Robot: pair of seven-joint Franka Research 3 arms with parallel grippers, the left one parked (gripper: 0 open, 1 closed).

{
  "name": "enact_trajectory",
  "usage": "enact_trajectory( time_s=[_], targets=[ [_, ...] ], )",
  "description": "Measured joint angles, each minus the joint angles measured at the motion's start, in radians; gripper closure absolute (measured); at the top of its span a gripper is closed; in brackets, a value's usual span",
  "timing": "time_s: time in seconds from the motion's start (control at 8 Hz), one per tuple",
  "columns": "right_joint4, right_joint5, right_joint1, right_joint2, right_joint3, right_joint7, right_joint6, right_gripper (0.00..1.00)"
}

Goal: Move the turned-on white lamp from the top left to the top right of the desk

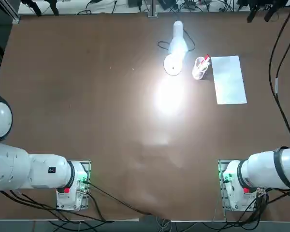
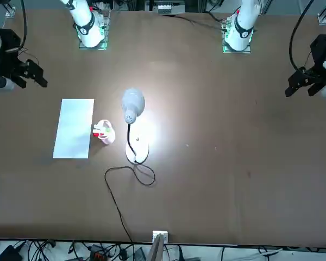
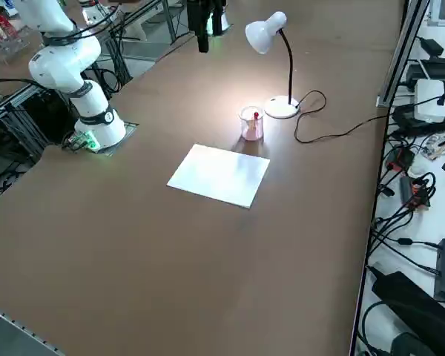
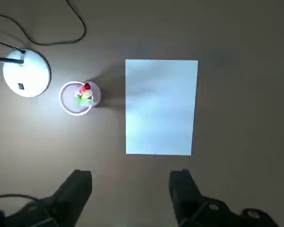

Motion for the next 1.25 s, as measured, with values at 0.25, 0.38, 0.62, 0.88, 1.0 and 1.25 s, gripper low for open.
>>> enact_trajectory(
  time_s=[0.25, 0.38, 0.62, 0.88, 1.0, 1.25],
  targets=[
    [0.014, -0.048, 0.011, 0.046, 0.006, 0.001, -0.055, 0.00],
    [0.027, -0.032, 0.035, 0.062, 0.007, 0.005, -0.059, 0.00],
    [0.044, 0.065, 0.154, 0.067, 0.013, 0.109, -0.058, 0.00],
    [0.053, 0.089, 0.316, 0.066, 0.021, 0.239, -0.020, 0.00],
    [0.053, 0.088, 0.389, 0.066, 0.023, 0.307, 0.036, 0.02],
    [0.051, 0.065, 0.502, 0.068, 0.024, 0.450, 0.185, 0.03]
  ],
)
